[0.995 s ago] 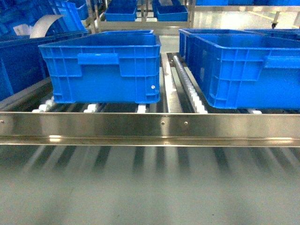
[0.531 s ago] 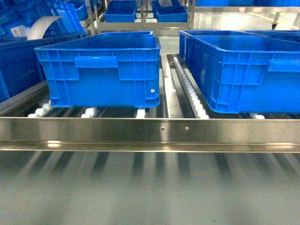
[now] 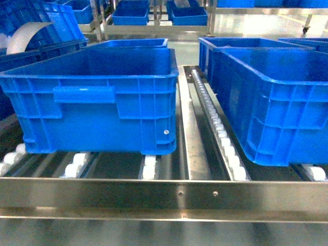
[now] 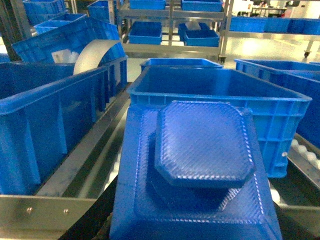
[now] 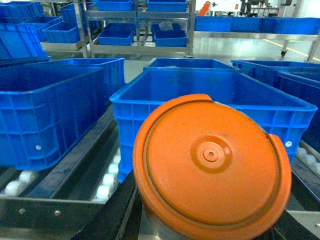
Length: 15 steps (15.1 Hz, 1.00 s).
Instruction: Sort blue parts and orange caps into right shelf containers
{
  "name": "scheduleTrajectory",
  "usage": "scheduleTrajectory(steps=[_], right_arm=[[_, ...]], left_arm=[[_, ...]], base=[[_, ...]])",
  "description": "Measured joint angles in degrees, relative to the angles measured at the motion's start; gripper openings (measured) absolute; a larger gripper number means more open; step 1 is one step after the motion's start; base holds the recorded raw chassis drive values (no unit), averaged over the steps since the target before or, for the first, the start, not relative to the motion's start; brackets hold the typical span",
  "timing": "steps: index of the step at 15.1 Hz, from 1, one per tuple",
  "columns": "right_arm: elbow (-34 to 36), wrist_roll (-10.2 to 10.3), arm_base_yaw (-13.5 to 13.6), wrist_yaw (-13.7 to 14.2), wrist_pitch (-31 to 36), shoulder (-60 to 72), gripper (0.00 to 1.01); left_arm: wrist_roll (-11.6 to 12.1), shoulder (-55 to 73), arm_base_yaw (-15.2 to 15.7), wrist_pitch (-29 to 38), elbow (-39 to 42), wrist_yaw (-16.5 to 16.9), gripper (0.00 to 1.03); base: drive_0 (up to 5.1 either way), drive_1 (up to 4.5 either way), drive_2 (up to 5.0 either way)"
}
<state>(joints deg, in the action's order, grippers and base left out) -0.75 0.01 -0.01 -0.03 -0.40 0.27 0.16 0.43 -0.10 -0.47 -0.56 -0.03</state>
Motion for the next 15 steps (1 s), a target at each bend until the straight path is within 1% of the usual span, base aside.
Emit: scheduleTrajectory(steps=[5,15], right_arm=[[0.0,0.0,0.0,0.0,0.07,0.0,0.44],[0.0,0.0,0.0,0.0,0.04,0.0,0.44]], left_arm=[[0.0,0.0,-0.02,0.07,0.0,0.0,0.43],[-0.02,0.0,-0.02,0.07,0.0,0.02,0.43]], base=[[0.0,4.07,-4.1],[0.0,0.0,0.0]])
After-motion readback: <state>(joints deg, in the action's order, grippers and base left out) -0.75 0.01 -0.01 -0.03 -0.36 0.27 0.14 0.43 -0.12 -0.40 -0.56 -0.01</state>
